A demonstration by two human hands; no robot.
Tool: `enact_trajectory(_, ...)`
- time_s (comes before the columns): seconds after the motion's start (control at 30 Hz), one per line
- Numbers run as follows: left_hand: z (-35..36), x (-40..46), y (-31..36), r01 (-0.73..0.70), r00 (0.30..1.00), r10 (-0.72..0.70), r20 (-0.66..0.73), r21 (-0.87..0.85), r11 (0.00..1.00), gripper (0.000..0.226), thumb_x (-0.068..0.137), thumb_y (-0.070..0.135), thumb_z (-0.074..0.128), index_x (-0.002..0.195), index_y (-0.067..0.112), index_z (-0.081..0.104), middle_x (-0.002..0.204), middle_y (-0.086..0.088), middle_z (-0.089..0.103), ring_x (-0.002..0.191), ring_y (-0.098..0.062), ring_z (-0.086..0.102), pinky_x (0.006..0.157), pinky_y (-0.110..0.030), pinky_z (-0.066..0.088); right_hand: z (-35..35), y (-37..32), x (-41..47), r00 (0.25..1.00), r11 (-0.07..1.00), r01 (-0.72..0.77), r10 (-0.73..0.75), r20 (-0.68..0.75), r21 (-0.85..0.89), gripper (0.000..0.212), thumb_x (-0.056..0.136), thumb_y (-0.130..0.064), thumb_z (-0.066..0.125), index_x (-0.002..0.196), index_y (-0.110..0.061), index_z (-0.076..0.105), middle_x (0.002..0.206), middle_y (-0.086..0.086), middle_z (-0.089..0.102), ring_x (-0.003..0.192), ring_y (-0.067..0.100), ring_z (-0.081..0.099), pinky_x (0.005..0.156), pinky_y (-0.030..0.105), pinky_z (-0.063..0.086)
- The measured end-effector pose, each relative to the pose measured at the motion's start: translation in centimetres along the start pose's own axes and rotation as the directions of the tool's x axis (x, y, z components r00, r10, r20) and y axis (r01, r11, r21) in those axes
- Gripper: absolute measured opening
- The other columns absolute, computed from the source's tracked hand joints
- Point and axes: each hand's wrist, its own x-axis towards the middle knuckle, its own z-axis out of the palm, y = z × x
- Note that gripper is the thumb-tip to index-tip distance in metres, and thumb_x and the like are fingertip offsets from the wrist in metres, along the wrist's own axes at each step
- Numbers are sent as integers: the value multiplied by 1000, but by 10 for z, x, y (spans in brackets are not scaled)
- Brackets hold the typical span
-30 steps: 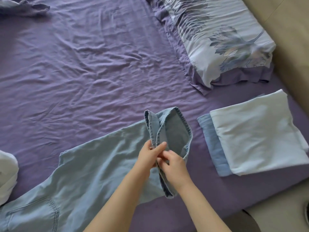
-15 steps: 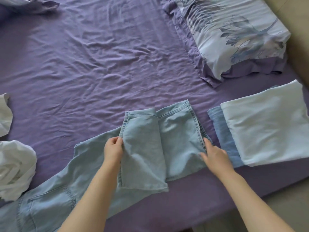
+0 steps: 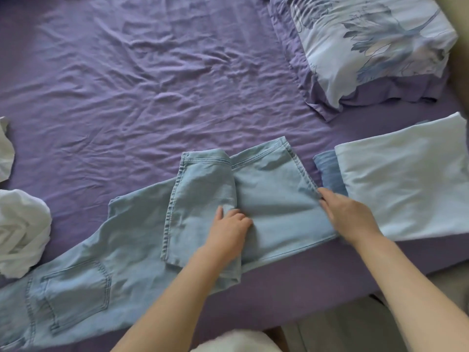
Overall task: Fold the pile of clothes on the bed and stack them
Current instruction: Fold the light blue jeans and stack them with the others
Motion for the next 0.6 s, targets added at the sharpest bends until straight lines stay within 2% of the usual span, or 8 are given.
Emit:
enact_trajectory(0.1, -2, -1, -12, 4, 999, -8, 46, 81, 997, 36, 97, 30, 44, 132, 26, 49, 138, 2, 45, 138, -18, 25, 116, -54, 2, -9, 8, 9, 997, 988, 5, 7, 78, -152, 46, 95, -32, 52, 137, -18, 43, 105, 6, 65, 81, 33, 67, 61, 39, 50)
enact_trajectory(0.2, 0, 2, -2, -100, 977, 65, 203, 170, 980, 55, 88, 48, 55, 136, 23, 46, 147, -5, 33, 144, -24, 12, 114, -61, -2, -4, 1, 10, 989, 957, 136, -145, -15, -256, 64, 60, -10, 87, 118, -3, 64, 87, 18, 65, 62, 36, 65, 49, 39, 50)
enact_trajectory(0.27, 7, 4, 13, -122, 966, 76, 246, 176, 977, 62, 84, 51, 57, 138, 24, 44, 152, -11, 23, 146, -29, 4, 112, -65, -4, 5, -11, 5, 934, 921, 272, -322, -153, -280, 49, 56, 2, 78, 105, -5, 71, 100, 21, 67, 83, 38, 68, 65, 43, 55)
enact_trajectory(0.33, 13, 5, 25, -143, 966, 94, 240, 196, 970, 62, 84, 48, 59, 140, 26, 43, 156, -14, 14, 146, -31, 1, 110, -67, -6, 18, -20, -2, 869, 845, 461, -492, -56, -273, 38, 64, -4, 63, 100, -13, 72, 112, 18, 66, 101, 34, 65, 82, 43, 52)
enact_trajectory(0.37, 14, 6, 30, -154, 968, 103, 229, 220, 963, 58, 86, 45, 59, 139, 28, 44, 156, -15, 14, 146, -32, 1, 109, -68, -8, 26, -24, -7, 858, 823, 512, -500, 116, -246, 38, 68, -6, 60, 104, -16, 68, 117, 15, 62, 109, 31, 61, 89, 42, 48)
enact_trajectory(0.43, 15, 6, 36, -172, 971, 118, 208, 261, 950, 44, 90, 36, 55, 134, 29, 52, 150, -15, 26, 145, -35, 7, 108, -67, -15, 41, -32, -14, 873, 882, 417, -320, 369, -222, 38, 78, -8, 59, 115, -20, 57, 126, 9, 49, 120, 28, 45, 99, 40, 34)
enact_trajectory(0.5, 13, 6, 39, -184, 969, 128, 212, 270, 945, 34, 93, 29, 51, 126, 29, 61, 132, -11, 43, 135, -35, 24, 108, -65, -19, 47, -43, -15, 909, 932, 283, -185, 374, -227, 37, 83, -15, 57, 120, -22, 54, 130, 8, 44, 122, 28, 38, 100, 40, 32)
enact_trajectory(0.6, 11, 9, 42, -176, 961, 127, 246, 188, 966, 32, 94, 30, 47, 122, 29, 64, 119, -6, 54, 124, -32, 34, 112, -62, -12, 50, -62, -7, 917, 973, 205, -154, 369, -103, 52, 91, -19, 49, 140, -27, 37, 147, 4, 30, 132, 26, 30, 105, 43, 31)
